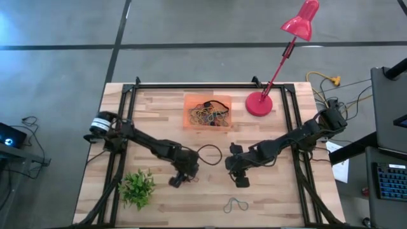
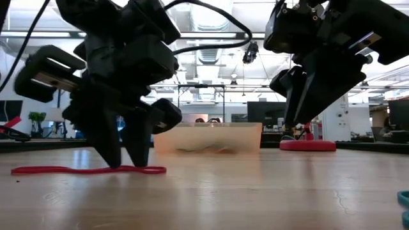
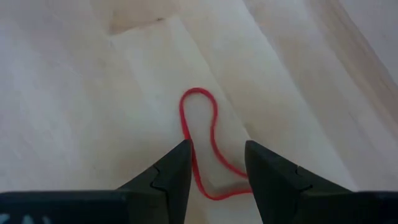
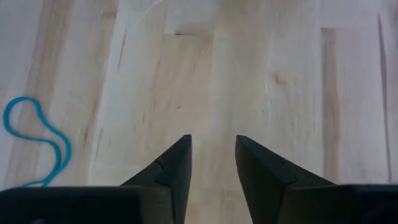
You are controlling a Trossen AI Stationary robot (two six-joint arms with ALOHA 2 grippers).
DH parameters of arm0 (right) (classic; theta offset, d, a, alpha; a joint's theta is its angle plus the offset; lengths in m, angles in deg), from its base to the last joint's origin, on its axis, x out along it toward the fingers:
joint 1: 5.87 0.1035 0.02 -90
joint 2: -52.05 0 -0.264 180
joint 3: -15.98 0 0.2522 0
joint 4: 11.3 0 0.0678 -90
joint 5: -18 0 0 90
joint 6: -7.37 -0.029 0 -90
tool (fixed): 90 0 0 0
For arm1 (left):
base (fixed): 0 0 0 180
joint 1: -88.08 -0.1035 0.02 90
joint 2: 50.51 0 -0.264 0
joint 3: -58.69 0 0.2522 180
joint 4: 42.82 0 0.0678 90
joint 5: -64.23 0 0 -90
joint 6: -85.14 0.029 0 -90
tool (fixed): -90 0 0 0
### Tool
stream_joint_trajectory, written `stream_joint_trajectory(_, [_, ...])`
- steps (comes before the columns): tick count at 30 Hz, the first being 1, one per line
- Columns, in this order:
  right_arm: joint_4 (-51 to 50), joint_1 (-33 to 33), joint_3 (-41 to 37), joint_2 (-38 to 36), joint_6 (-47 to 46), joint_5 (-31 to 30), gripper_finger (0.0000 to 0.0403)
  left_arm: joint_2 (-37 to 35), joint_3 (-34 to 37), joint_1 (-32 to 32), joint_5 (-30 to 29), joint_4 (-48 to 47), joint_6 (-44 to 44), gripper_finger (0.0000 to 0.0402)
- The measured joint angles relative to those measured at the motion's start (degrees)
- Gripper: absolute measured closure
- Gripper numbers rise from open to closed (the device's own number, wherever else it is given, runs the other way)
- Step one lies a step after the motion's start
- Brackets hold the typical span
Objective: Pick and place rubber bands into bin
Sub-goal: Put the red rubber band into the orange bin
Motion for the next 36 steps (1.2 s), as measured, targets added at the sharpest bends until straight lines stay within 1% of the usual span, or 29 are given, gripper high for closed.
stream_joint_trajectory(12, [1.3, 0.1, -0.2, 0.0, 0.0, -0.2, 0.0307, -0.1, 0.5, 4.4, -0.4, -2.8, -1.5, 0.0267])
stream_joint_trajectory(18, [1.7, 0.1, -0.3, 0.0, 0.0, -0.2, 0.0314, 0.0, 1.0, 6.0, -3.9, -2.7, -1.5, 0.0267])
stream_joint_trajectory(23, [2.4, 0.1, -0.3, 0.0, 0.2, -0.2, 0.032, 0.0, 1.0, 6.8, -8.3, -2.8, -1.5, 0.0267])
stream_joint_trajectory(30, [2.5, 0.1, -0.3, 0.0, 0.2, -0.2, 0.0319, 0.0, 2.2, 6.8, -13.5, -3.4, -2.1, 0.0267])
stream_joint_trajectory(36, [2.6, 0.1, -0.3, 0.0, 0.3, -0.9, 0.0324, 0.1, 2.8, 6.8, -16.3, -3.8, -3.3, 0.0267])
